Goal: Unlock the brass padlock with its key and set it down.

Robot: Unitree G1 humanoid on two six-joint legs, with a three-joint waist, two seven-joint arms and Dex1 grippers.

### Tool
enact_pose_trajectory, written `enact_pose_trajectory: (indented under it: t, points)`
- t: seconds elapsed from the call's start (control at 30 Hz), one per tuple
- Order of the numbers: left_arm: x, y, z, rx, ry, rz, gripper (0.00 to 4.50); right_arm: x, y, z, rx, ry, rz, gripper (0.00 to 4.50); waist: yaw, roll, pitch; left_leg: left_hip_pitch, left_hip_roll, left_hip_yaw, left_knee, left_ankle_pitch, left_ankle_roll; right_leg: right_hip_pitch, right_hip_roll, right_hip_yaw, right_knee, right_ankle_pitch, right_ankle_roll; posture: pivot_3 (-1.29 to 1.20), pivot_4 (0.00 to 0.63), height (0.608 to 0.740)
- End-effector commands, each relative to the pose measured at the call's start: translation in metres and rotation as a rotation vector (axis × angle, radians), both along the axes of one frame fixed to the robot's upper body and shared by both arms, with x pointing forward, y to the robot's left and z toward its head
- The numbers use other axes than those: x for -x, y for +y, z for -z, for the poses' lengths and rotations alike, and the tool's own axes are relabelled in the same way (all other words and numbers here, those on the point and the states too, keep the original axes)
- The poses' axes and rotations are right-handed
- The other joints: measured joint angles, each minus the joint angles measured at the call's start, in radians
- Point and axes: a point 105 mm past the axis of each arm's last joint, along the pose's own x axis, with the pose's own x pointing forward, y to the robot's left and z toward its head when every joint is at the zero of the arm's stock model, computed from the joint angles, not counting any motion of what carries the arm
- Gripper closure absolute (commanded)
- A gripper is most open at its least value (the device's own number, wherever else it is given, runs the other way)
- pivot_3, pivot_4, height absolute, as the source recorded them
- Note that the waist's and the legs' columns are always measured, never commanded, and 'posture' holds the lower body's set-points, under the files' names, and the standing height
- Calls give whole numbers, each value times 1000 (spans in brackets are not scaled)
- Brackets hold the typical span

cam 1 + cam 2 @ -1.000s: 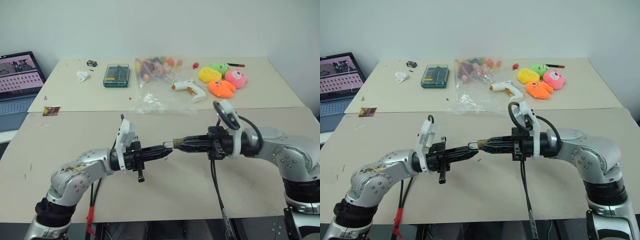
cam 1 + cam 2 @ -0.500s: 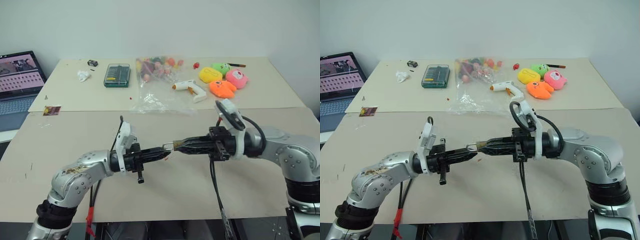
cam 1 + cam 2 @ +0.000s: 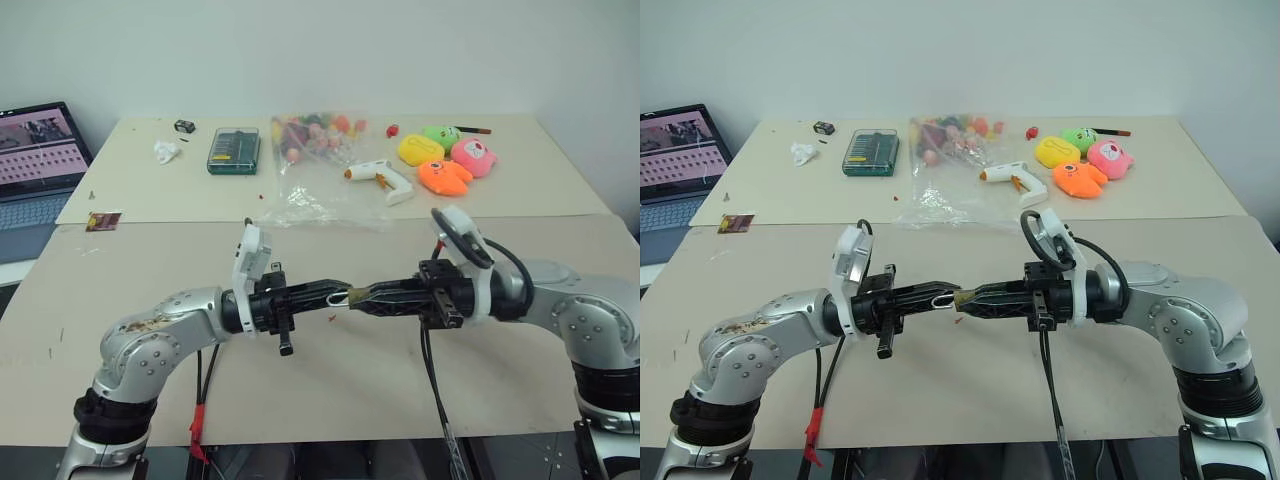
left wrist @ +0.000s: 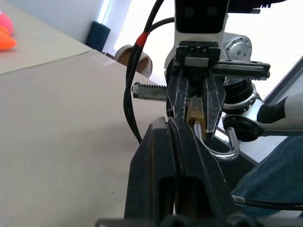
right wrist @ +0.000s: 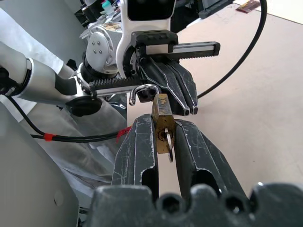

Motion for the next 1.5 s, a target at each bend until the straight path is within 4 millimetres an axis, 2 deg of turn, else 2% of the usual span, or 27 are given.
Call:
enact_pose_trajectory:
  t: [0.03, 0.2, 0.53, 0.9, 1.13, 1.27, 1.43, 1.5]
  points:
    - [12, -1, -13, 16, -24, 60, 4412, -4, -1, -7, -18, -53, 15, 4357, 0, 0, 0, 0, 0, 0, 0, 0, 0, 0, 0, 0, 0, 0, 0, 0, 150, 740]
    - [18, 2, -10, -7, 3, 93, 4412, -7, -1, -7, -15, -66, 28, 4357, 1, 0, 0, 0, 0, 0, 0, 0, 0, 0, 0, 0, 0, 0, 0, 0, 150, 740]
    - [16, 3, -5, -8, 16, 74, 4412, -15, -4, -10, -14, -81, 55, 4357, 2, 0, 0, 0, 0, 0, 0, 0, 0, 0, 0, 0, 0, 0, 0, 0, 150, 740]
    - [8, 5, -11, 4, -17, 33, 4412, -7, -5, -7, 0, -61, 23, 4357, 2, 0, 0, 0, 0, 0, 0, 0, 0, 0, 0, 0, 0, 0, 0, 0, 150, 740]
    - [0, 6, -15, 17, -35, -4, 4412, -2, -7, 2, 14, -31, 17, 4357, 3, 0, 0, 0, 0, 0, 0, 0, 0, 0, 0, 0, 0, 0, 0, 0, 150, 740]
    - [1, 6, -16, 4, -44, -1, 4412, -4, -11, 6, 21, -18, 31, 4357, 1, 0, 0, 0, 0, 0, 0, 0, 0, 0, 0, 0, 0, 0, 0, 0, 150, 740]
    - [9, 9, -18, -41, -75, 14, 4412, -11, -28, 14, 44, 26, 55, 4357, 3, 0, 0, 0, 0, 0, 0, 0, -1, 0, 0, 0, 0, 0, 0, 0, 150, 740]
    - [10, 17, -17, -79, -94, -12, 3894, -14, -34, 19, 59, 52, 62, 4357, 2, 0, 0, 0, 0, 0, 0, 0, 0, 0, 0, 0, 0, 0, 0, 0, 150, 740]
